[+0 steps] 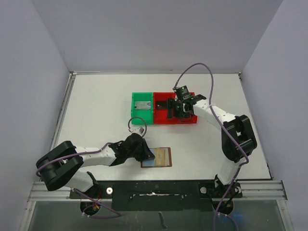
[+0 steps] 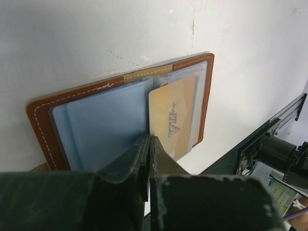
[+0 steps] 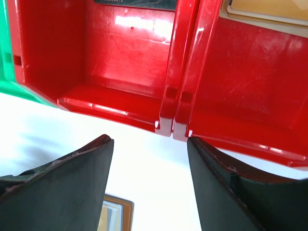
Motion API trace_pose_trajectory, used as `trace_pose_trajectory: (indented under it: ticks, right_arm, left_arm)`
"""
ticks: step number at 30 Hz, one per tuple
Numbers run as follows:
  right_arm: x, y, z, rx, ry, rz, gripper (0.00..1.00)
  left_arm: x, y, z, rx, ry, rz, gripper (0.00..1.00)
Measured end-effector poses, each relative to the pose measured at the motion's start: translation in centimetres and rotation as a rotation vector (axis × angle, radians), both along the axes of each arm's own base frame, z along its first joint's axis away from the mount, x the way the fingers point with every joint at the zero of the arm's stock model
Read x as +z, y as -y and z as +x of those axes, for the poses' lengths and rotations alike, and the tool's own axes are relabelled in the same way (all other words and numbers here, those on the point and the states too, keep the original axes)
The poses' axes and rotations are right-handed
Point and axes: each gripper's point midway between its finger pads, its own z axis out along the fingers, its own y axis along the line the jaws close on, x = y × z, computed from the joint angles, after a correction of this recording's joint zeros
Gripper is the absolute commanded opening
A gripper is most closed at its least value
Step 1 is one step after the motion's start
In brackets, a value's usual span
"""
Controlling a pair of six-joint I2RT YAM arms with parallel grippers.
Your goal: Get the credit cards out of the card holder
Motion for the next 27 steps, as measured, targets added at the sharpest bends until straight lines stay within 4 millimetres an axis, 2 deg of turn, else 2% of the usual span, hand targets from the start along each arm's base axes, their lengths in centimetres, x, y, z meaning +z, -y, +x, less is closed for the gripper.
trace_pose_trajectory:
  ticks: [4,8,10,13,15,19,22,27]
  right_arm:
    - [1.0,0.5,-0.6,-0.006,0.011,-0.006,0.65]
    - [3.2,1.1,-1.1,-0.030,0.061,0.008,0.63]
    - [4.2,1.2,-2.2,-0.039,0.086,0.039,0.61]
    - [4.7,0.3,-5.4,-0.035,0.106,0.128,0.57]
    - [3.9,-1.3,-8.4,-0.006,0.085,0.192,0.51]
    - [0.3,-4.8,-14.8,0.050,-0.029,0.284,0.45]
    - [-2.1,-5.8,-18.3,0.043,-0.109,0.315,0.42]
    - [-3.6,-6.3,-19.9,-0.013,-0.167,0.387,0.31]
  left_arm:
    - [0.0,-0.1,-0.1,0.001,-0.001,0.002,0.00]
    - [0.1,-0.2,-0.1,0.002,-0.002,0.007,0.00]
    - [0.1,-0.3,-0.1,0.002,-0.003,0.009,0.00]
    - [0.3,-0.4,-0.2,0.003,-0.001,0.009,0.00]
    - [0.4,-0.4,-0.2,0.003,0.002,0.010,0.00]
    - [0.5,-0.5,-0.2,0.003,0.003,0.010,0.00]
    - [0.6,-0.6,-0.2,0.005,0.004,0.012,0.00]
    - [0.6,-0.6,-0.2,0.006,0.005,0.012,0.00]
